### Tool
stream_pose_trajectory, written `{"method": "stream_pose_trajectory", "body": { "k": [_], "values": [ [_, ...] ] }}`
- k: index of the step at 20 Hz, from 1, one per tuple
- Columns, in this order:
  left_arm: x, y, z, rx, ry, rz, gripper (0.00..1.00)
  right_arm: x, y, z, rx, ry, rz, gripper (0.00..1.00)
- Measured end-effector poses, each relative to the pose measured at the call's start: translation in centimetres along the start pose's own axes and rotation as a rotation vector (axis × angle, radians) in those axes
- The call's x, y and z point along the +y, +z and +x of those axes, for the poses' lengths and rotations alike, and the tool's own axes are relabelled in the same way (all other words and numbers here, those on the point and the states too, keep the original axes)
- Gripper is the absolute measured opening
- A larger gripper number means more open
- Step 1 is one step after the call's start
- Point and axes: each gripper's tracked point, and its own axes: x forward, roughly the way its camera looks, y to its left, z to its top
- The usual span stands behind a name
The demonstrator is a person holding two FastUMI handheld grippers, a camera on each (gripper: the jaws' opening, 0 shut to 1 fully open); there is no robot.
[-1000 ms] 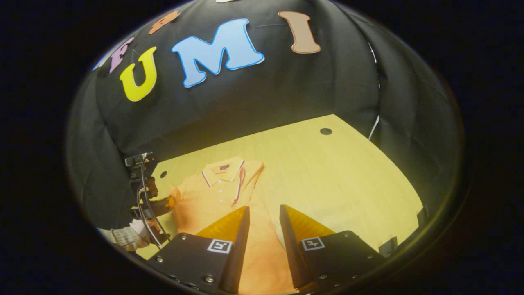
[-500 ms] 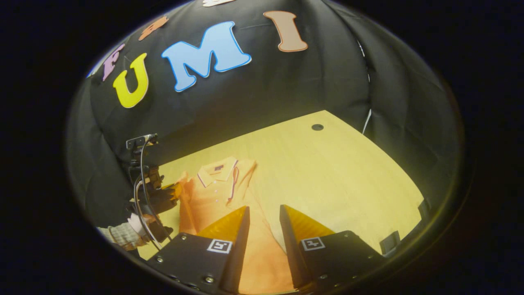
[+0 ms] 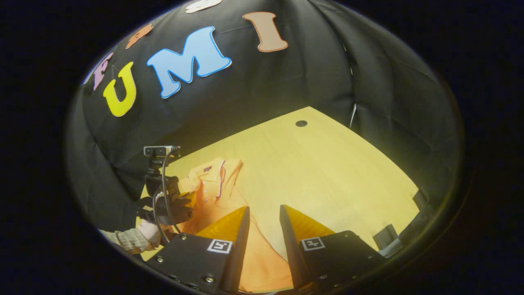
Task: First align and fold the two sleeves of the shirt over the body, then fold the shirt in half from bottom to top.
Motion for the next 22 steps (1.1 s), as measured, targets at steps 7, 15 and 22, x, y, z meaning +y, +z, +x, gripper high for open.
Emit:
{"method": "stream_pose_trajectory", "body": {
  "k": [7,15,22],
  "values": [
    [-1.2,-2.1,0.9,0.066,-0.013,-0.042,0.13,-2.1,-0.6,-1.0,0.012,-0.024,0.022,0.47],
    [0.8,-1.6,-1.7,0.023,-0.005,-0.090,0.76,-1.6,-0.6,-0.1,0.033,0.021,0.003,0.47],
    [3.9,-1.0,-8.0,-0.066,0.016,-0.150,0.94,0.5,-1.9,2.0,0.099,0.103,-0.078,0.47]
  ]
}}
